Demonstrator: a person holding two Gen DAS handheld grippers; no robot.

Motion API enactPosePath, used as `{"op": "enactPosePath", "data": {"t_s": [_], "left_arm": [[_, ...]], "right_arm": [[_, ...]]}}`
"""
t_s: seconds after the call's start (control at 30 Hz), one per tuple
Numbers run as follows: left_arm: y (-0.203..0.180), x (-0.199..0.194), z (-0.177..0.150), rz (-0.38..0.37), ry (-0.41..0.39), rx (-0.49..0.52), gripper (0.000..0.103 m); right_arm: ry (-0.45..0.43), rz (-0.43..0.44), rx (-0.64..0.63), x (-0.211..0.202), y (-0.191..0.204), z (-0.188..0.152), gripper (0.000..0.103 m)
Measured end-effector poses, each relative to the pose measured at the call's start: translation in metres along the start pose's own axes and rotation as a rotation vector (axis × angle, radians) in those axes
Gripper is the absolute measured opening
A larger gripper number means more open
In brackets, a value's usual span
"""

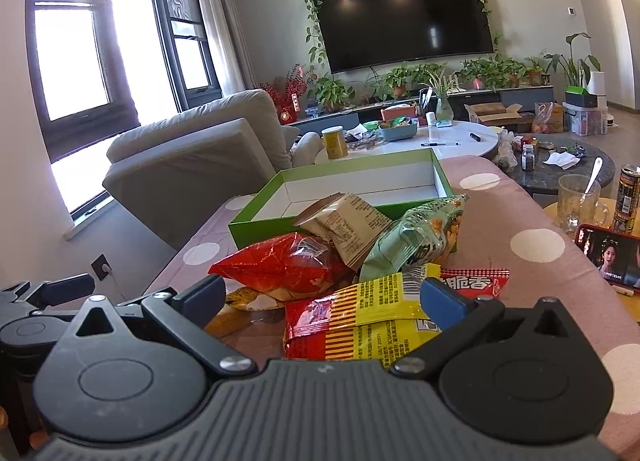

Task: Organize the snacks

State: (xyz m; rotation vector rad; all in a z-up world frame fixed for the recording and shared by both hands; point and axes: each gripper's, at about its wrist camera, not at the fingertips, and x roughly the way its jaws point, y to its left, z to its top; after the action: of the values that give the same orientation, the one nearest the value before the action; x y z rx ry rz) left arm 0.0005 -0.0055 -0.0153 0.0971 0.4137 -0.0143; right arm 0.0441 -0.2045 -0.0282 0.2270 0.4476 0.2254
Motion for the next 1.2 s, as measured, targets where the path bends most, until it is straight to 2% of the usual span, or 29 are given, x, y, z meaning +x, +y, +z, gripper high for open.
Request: {"op": "enactPosePath", "data": {"t_s": [0.77, 1.07, 1.2], "left_arm": [[0.004, 0.004, 0.001, -0.022, 0.017, -0.015, 0.103], [0.0, 0.008, 0.003, -0.068, 0.007, 0.002, 0.103], [-0.002, 0.023, 0.013, -0.105, 0.0, 0.004, 0.103]], "right_arm": [[-0.002, 0.026, -0.039, 0.002, 0.008, 0.007, 0.088], [0.014, 0.059, -0.02, 0.017, 0.009, 0.016, 0.088], [0.038, 0.089, -0.003, 0.032, 0.008, 0.024, 0.088]]}}
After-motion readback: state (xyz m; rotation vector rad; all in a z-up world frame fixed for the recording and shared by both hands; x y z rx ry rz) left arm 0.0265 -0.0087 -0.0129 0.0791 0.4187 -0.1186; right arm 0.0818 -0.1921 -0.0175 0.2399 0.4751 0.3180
